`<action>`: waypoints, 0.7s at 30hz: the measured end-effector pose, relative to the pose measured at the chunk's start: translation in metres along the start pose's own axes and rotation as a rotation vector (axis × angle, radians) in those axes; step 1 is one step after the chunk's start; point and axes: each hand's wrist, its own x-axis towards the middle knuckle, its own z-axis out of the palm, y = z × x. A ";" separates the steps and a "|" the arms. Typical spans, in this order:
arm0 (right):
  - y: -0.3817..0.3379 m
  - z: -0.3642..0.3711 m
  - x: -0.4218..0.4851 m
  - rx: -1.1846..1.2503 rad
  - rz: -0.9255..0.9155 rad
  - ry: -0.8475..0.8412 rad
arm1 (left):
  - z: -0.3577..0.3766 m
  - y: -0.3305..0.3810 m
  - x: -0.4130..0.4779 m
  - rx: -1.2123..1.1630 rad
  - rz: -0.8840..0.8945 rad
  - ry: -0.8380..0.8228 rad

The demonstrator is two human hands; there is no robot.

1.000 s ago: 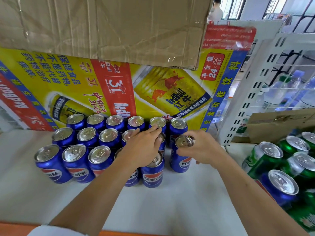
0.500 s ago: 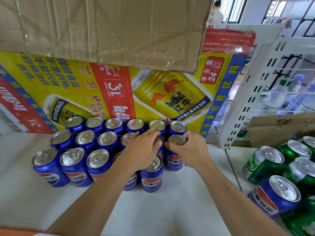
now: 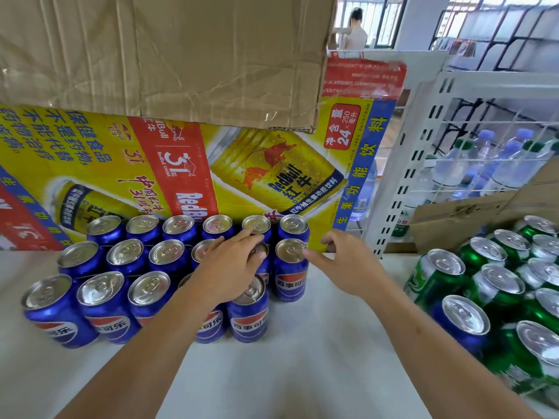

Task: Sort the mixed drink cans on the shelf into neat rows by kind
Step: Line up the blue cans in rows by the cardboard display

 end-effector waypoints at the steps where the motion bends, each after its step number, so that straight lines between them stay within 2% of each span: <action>1: 0.009 -0.009 0.000 -0.049 -0.002 0.044 | -0.002 0.002 0.000 0.014 0.004 0.003; 5: 0.044 -0.043 -0.002 -0.258 0.085 0.132 | -0.005 0.030 0.006 0.062 0.088 0.042; 7: 0.057 -0.056 -0.008 -0.212 0.162 0.155 | 0.000 0.058 0.009 0.016 0.191 0.054; 9: 0.066 -0.067 -0.016 -0.135 0.183 0.183 | 0.008 0.091 0.008 -0.032 0.310 0.005; 12: 0.078 -0.084 -0.029 -0.067 0.180 0.204 | 0.031 0.142 0.005 -0.087 0.452 -0.159; 15: 0.091 -0.097 -0.042 0.075 0.211 0.258 | 0.057 0.185 0.001 -0.188 0.495 -0.302; 21: 0.120 -0.105 -0.060 0.168 0.272 0.303 | 0.091 0.220 0.005 -0.402 0.456 -0.323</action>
